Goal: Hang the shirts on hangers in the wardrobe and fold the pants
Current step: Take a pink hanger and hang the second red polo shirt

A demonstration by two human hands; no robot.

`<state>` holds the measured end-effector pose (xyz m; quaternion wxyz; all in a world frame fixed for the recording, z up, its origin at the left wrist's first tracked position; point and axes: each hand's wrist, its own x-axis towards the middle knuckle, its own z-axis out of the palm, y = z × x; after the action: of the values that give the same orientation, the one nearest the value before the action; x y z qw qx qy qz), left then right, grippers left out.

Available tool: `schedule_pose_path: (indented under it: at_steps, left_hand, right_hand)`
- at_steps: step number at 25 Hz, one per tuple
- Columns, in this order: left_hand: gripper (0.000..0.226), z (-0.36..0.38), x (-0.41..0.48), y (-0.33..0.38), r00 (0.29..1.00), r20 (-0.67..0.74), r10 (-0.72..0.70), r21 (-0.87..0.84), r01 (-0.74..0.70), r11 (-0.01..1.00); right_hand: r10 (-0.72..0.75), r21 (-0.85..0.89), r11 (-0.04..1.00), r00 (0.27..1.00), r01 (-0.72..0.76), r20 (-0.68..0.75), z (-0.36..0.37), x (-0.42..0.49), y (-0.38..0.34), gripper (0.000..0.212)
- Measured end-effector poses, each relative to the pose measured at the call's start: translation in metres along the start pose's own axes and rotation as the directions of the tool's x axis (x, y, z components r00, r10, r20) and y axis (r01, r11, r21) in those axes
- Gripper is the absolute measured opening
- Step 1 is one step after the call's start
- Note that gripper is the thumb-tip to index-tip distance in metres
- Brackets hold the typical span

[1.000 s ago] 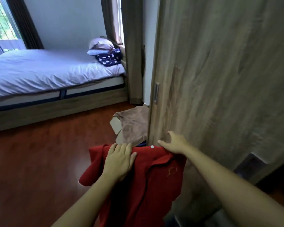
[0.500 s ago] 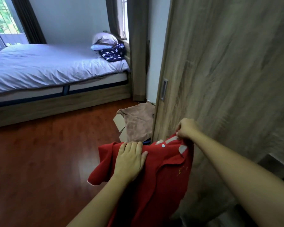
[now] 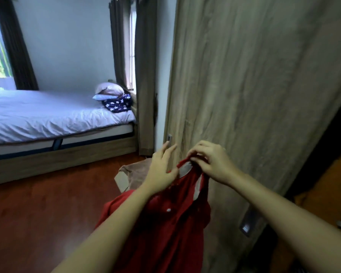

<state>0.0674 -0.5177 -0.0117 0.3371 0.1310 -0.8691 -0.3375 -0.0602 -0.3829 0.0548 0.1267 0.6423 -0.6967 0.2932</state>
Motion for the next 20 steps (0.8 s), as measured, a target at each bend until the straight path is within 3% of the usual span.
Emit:
schedule_pose_path:
  at_steps: [3, 7, 9, 12, 15, 17, 20]
  left_hand:
    - [0.062, -0.019, 0.019, 0.041, 0.969, 0.224, 0.106, -0.131, -0.078, 0.988]
    - [0.025, -0.006, 0.003, 0.059, 0.944, 0.253, 0.213, -0.082, -0.199, 0.977]
    - [0.011, -0.003, -0.002, 0.071, 0.937, 0.285, 0.204, -0.162, -0.162, 0.973]
    - [0.015, -0.018, 0.012, 0.108, 0.968, 0.197, 0.158, -0.302, -0.093, 0.949]
    - [0.032, -0.034, 0.026, 0.160, 0.976, 0.082, 0.201, -0.106, -0.192, 0.976]
    - [0.041, -0.033, 0.025, 0.195, 0.968, 0.045, 0.247, 0.042, -0.249, 0.968]
    - [0.040, -0.017, 0.017, 0.240, 0.960, -0.063, 0.273, 0.032, -0.272, 0.962]
  right_hand:
    - [-0.012, -0.089, 0.996, 0.975, -0.008, -0.223, -0.059, -0.009, -0.034, 0.012]
    - [0.057, -0.219, 0.963, 0.912, -0.158, -0.407, -0.154, -0.039, -0.052, 0.012]
    - [0.113, -0.298, 0.918, 0.893, -0.262, -0.436, -0.194, -0.062, -0.056, 0.012]
    - [0.142, -0.447, 0.863, 0.961, -0.237, -0.235, -0.234, -0.115, -0.062, 0.030]
    - [0.312, -0.534, 0.800, 0.950, -0.275, -0.022, -0.251, -0.186, -0.066, 0.029]
    - [0.422, -0.580, 0.721, 0.904, -0.379, -0.065, -0.262, -0.219, -0.073, 0.031]
    - [0.446, -0.592, 0.589, 0.832, -0.550, -0.329, -0.282, -0.238, -0.092, 0.028]
